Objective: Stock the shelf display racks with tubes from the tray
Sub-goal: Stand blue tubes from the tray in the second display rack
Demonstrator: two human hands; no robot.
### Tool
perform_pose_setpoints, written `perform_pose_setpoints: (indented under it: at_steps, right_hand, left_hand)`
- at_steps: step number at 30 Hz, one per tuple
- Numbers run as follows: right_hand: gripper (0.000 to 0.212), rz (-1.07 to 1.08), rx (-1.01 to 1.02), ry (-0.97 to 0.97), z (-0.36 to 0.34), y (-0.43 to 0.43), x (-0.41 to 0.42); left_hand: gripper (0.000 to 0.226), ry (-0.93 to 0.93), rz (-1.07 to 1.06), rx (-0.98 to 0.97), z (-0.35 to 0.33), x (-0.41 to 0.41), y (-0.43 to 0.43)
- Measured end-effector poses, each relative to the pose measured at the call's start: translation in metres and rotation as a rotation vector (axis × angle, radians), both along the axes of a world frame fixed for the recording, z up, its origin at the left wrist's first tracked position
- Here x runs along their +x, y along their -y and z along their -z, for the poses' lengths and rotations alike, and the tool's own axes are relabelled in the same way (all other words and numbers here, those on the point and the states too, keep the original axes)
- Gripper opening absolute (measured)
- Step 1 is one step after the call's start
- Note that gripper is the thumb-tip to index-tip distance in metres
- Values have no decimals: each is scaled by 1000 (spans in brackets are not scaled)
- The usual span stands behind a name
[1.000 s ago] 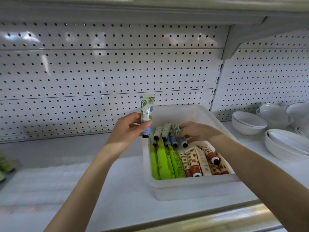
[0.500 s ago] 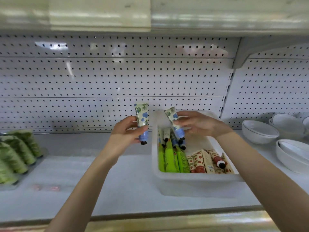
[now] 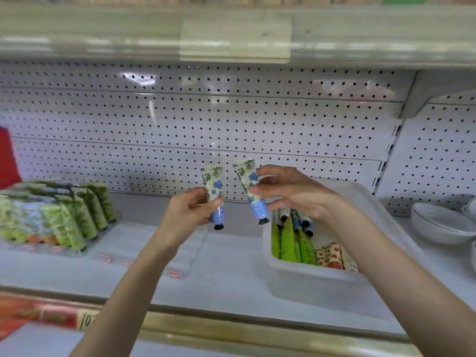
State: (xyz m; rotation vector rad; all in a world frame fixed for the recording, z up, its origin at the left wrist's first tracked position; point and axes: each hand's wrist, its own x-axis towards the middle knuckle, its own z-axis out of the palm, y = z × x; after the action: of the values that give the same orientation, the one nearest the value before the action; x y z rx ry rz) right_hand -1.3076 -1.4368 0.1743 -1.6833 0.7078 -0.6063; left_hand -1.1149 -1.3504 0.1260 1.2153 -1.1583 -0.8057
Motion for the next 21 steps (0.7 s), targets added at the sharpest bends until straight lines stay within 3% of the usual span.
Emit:
perform_pose_setpoints:
  at_steps: [10, 21]
  right_hand:
    - [15, 113, -63, -2, 7, -19, 61]
    - [16, 251, -39, 33, 13, -33, 175]
  left_hand:
    - [11, -16, -16, -8, 6, 60, -4]
    - [8, 127, -10, -48, -5, 183, -2]
